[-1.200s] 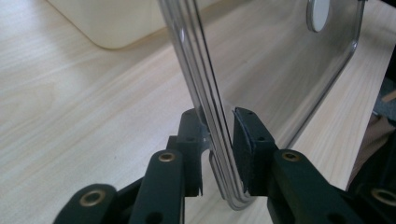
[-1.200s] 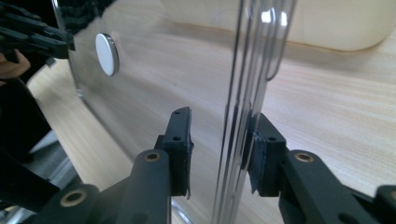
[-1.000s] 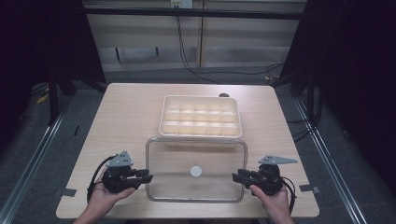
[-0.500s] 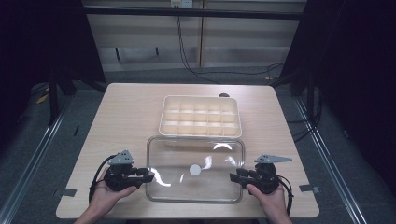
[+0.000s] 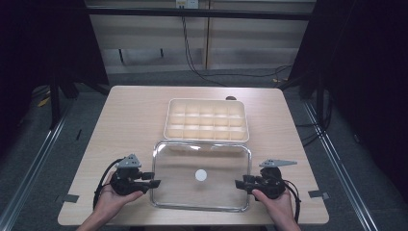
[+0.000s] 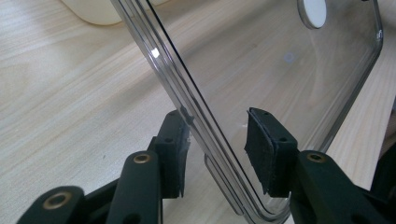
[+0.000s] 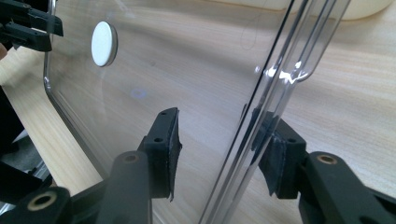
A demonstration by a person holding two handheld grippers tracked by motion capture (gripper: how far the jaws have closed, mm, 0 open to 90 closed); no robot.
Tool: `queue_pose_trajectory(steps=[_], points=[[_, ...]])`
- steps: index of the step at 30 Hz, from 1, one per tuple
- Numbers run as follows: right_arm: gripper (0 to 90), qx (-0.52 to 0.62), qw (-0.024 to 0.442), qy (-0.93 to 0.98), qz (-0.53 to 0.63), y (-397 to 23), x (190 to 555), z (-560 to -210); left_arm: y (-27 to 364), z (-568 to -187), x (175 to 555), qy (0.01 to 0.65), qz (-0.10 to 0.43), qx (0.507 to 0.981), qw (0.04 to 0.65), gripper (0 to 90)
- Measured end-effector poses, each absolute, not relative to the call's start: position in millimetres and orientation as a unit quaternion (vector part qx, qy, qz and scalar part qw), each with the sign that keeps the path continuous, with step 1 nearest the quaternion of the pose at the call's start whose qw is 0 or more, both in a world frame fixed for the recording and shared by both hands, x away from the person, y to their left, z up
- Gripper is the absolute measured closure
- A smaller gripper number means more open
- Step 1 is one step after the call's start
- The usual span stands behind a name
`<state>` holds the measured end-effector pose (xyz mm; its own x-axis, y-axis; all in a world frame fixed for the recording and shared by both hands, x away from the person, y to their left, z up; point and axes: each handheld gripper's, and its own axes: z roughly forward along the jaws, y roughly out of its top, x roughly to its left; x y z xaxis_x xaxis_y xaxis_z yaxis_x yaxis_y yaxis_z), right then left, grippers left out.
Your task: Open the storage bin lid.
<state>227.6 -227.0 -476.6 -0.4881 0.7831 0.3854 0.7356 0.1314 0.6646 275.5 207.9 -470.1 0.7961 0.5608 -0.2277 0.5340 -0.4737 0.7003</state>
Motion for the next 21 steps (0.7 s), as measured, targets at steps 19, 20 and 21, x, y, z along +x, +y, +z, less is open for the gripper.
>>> queue_pose_trajectory(steps=[19,20,21], points=[[42.6,0.524,0.022,0.757,0.390,-224.9,236.7,-490.1,203.7,-480.4,281.6,0.328,0.007,0.868,0.372,55.1],[42.3,0.525,0.023,0.757,0.389,-224.9,237.1,-490.7,203.9,-481.1,282.0,0.329,0.003,0.867,0.375,55.1],[41.9,0.526,0.022,0.757,0.387,-224.9,237.6,-491.1,204.2,-481.8,282.5,0.329,0.001,0.867,0.374,54.9]])
